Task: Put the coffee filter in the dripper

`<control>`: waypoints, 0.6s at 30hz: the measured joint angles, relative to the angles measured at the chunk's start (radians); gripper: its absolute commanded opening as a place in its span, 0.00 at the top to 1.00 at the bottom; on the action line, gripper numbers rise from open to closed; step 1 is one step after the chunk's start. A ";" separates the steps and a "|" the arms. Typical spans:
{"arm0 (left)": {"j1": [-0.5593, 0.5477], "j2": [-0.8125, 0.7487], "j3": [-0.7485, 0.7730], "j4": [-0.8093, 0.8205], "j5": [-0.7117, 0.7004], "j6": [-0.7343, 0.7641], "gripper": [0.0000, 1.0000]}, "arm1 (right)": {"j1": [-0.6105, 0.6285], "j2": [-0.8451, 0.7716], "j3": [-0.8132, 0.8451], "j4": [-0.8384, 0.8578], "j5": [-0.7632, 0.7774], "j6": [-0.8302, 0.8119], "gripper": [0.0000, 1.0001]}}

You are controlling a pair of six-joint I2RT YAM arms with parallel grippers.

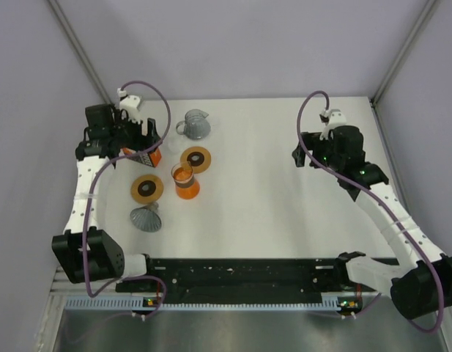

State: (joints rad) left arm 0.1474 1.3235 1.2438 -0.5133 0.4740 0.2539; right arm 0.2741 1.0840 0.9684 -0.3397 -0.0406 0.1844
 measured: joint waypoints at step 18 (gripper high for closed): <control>-0.194 0.166 0.197 -0.391 -0.005 0.136 0.27 | 0.038 0.019 0.068 -0.233 -0.033 0.002 0.09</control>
State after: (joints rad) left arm -0.0467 1.4895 1.4406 -0.9047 0.4690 0.3897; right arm 0.3122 1.1027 1.0367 -0.5728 -0.0734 0.1867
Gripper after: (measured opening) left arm 0.761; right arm 0.904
